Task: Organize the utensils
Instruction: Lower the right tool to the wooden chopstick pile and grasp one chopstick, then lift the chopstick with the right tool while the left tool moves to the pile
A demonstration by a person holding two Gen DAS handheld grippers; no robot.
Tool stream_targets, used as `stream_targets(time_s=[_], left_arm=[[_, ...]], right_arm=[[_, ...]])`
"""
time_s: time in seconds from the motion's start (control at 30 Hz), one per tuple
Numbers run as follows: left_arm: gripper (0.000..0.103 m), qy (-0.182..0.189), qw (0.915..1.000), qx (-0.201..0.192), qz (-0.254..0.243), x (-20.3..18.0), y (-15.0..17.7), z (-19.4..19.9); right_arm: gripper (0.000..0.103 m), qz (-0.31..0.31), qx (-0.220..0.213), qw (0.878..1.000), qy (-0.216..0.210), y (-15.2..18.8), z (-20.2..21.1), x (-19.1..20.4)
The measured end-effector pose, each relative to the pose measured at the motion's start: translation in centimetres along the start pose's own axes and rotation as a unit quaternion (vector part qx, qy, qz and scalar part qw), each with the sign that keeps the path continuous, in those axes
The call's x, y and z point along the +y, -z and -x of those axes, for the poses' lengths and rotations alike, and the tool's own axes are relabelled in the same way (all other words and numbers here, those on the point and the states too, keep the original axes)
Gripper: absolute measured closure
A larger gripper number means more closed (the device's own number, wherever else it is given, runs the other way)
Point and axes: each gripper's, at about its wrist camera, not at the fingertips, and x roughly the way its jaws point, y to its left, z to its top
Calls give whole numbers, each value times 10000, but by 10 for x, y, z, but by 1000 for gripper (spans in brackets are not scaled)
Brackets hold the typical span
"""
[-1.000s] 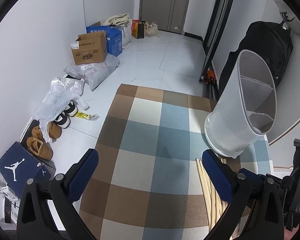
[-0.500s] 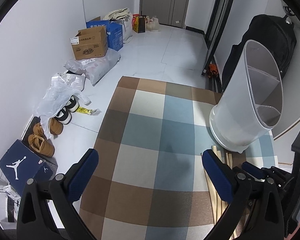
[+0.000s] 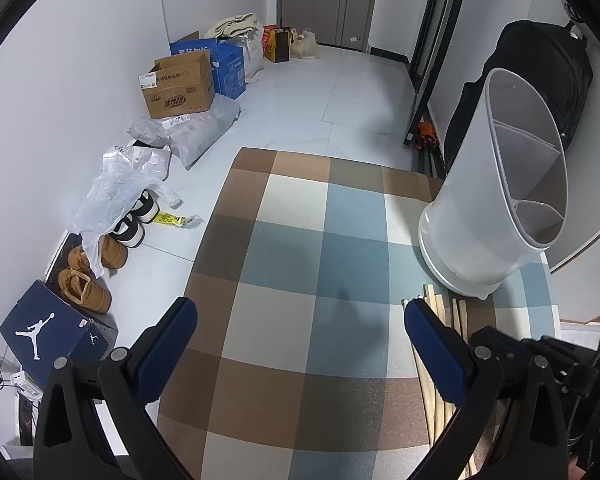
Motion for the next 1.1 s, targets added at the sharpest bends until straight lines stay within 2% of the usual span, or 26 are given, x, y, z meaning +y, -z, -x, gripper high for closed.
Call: stream_targets(time_s=[0.2,0.73,0.83,0.93,1.1], left_arm=[[2,44,10000,18,52,1,0,0],[2,70,9999,-52,113,4,-5,2],[2,57,9999,-79,104,5,-5,4],[2,51,9999,-78,127,8,-5,4],[2,33,9998,1,179,15,-4,2]], right_arm=[[94,-2,39,10000,-73,-2,-9,7],[94,499,163,9978,410,-14,-18,30],[92,542,316,9969,474,-17,-26,36],[89,676,262,9954,627,-19,-30,43],[90,548,199,9965,595,-23,-34,40]])
